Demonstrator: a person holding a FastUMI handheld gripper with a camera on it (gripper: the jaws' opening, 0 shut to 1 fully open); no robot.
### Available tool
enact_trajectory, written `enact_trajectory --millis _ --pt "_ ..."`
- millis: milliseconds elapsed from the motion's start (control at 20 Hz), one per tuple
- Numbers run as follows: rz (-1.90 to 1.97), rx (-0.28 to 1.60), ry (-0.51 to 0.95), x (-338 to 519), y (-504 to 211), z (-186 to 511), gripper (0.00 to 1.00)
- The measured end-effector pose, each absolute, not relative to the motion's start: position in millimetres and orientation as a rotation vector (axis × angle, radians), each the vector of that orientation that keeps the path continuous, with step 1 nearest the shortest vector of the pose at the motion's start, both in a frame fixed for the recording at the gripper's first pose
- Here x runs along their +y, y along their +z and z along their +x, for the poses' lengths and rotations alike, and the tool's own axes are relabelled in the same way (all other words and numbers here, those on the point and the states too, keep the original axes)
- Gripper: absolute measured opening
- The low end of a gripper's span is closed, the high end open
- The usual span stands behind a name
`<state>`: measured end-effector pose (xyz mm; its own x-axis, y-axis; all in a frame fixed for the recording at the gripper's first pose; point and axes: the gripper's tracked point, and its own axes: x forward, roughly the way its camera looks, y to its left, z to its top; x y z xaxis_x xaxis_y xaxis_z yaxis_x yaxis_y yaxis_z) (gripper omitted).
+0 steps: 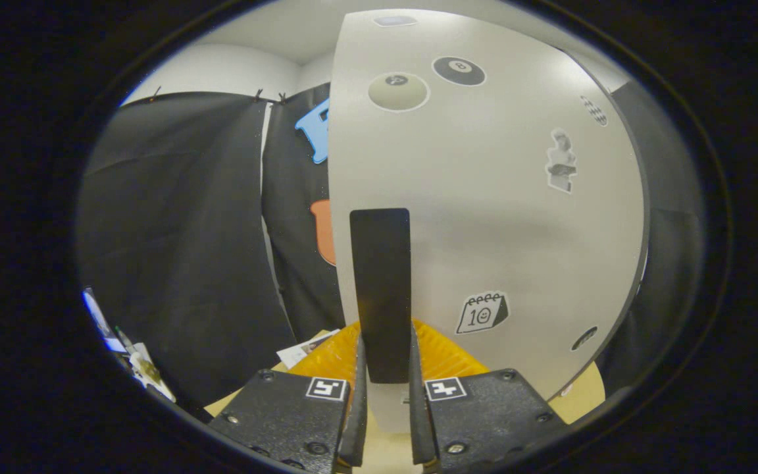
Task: Open the shoe cabinet door, grab the shoes and put them into the shoe cabinet, then close the shoe cabinet door.
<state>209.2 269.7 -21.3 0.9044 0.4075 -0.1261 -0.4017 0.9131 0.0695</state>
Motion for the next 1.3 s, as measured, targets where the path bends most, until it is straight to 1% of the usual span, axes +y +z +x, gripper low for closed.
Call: enact_trajectory --millis 100,400,900,1100,1300 --pt "0.09 0.151 0.438 256.3 -20.1 185.0 0.3" --pt "0.077 0.144 0.426 211.5 -24.1 133.5 0.29" --pt "0.081 0.127 0.303 132.7 -28.7 76.4 0.27" --pt "0.087 0.134 0.249 96.7 -29.4 57.4 0.24" --pt "0.095 0.129 0.17 63.4 -33.4 50.0 0.17"
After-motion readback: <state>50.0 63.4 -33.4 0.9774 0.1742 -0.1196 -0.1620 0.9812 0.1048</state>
